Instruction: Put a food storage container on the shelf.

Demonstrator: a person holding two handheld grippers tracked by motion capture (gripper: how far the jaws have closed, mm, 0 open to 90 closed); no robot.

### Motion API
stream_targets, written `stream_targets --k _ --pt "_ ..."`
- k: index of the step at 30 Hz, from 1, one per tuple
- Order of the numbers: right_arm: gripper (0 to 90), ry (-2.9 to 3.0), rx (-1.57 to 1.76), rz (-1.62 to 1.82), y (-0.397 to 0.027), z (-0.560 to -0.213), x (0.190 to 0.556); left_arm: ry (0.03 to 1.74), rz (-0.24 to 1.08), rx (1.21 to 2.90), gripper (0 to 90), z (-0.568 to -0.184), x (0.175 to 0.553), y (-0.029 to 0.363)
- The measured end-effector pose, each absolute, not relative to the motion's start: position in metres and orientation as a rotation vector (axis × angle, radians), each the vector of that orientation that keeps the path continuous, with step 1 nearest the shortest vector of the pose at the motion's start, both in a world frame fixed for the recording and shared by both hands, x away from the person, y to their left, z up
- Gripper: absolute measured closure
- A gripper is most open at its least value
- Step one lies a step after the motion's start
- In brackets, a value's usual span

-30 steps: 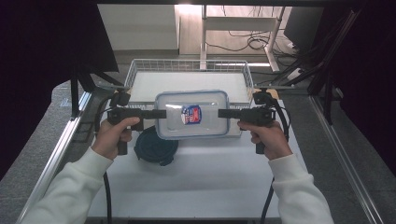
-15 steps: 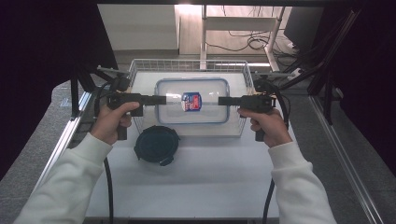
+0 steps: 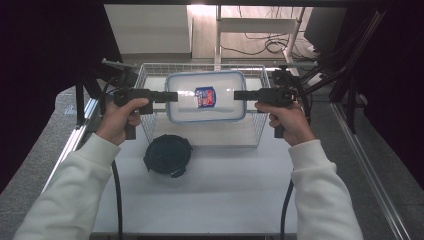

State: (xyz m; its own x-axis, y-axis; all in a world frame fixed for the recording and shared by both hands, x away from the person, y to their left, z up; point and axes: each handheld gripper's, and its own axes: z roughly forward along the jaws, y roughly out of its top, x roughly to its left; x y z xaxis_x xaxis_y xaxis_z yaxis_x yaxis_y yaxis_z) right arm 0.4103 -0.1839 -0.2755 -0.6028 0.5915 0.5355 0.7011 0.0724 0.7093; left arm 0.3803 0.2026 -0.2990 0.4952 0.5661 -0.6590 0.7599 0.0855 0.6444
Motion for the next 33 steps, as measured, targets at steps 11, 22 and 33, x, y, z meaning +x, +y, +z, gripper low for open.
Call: stream_targets --k 11,22,33 --pt "48.9 -2.214 -1.354 -1.564 -0.179 -0.27 0.431 1.175 -0.207 1.615 47.1 -0.291 0.403 0.207" --pt "48.8 -2.193 -1.376 -1.559 -0.179 -0.266 0.451 1.183 -0.21 1.621 47.0 -0.284 0.425 0.206" --pt "48.5 -2.174 -1.433 -1.516 -0.177 -0.279 0.466 1.229 -0.25 1.637 45.4 -0.3 0.446 0.204"
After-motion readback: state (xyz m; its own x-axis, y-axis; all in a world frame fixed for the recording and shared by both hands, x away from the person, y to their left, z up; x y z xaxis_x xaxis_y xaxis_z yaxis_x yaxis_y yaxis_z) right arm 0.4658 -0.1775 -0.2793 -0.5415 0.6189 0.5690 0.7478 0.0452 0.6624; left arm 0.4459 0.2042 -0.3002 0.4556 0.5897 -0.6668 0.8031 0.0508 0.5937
